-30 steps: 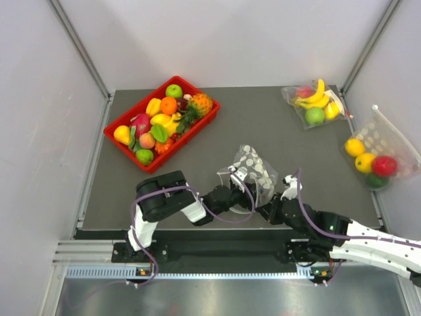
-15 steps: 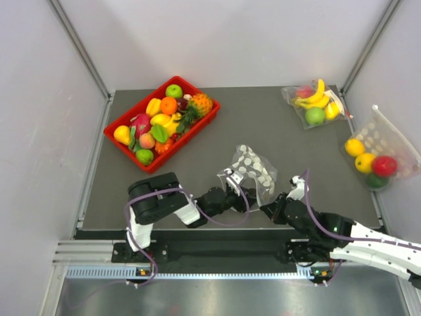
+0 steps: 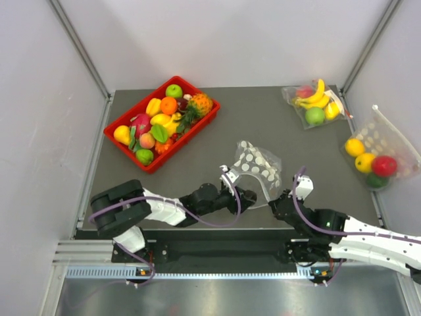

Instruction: Open the zip-top bag and remove the fake food

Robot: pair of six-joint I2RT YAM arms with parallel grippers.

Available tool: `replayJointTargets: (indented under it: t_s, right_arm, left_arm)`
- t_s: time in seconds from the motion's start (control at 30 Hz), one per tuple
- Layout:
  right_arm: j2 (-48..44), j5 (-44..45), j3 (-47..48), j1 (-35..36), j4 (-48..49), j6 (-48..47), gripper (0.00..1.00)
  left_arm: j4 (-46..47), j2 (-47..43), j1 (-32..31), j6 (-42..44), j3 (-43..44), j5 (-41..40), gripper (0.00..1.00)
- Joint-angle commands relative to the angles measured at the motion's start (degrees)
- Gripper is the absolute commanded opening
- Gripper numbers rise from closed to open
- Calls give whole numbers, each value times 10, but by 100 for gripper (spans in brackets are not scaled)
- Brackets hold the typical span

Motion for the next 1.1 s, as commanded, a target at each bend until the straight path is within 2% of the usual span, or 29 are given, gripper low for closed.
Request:
replayJointTargets:
  t_s: [0.0, 0.17, 0.23, 0.3, 0.4, 0.6, 0.63, 0.7, 0.8, 0.93, 1.07]
  right_arm:
    - [6, 64, 36, 0, 7, 0, 0]
    - [17, 101, 48, -6, 11, -31, 0]
    - [26, 101, 56, -20, 28, -50, 0]
    - [45, 89, 62, -35, 59, -86, 0]
    - [70, 49, 62, -85, 102, -144, 0]
    - [98, -47, 50, -197, 194, -233, 0]
    - [103, -57, 48, -224, 201, -240, 0]
    - [113, -88, 45, -244, 222, -260, 0]
    - [124, -121, 44, -268, 243, -273, 0]
    - [131, -138, 44, -279, 255, -281, 0]
    - [127, -150, 41, -285, 256, -286, 0]
  left_arm:
    - [-66, -47, -2, -1, -15, 21, 10]
    - [-131, -136, -1, -7, -35, 29, 13]
    - [-184, -180, 0, -12, -33, 26, 13]
    - [-229, -212, 5, -15, -33, 21, 14]
    - [-269, -268, 49, -29, -32, 25, 14]
    - [-383, -345, 197, -27, 7, 23, 15]
    - [-390, -351, 244, -29, 23, 29, 16]
    - [-413, -345, 297, -34, 43, 53, 17]
    - [-434, -320, 435, -48, 88, 70, 17]
    - [-454, -281, 500, -28, 150, 8, 17]
    - [-469, -235, 513, 22, 199, -39, 17]
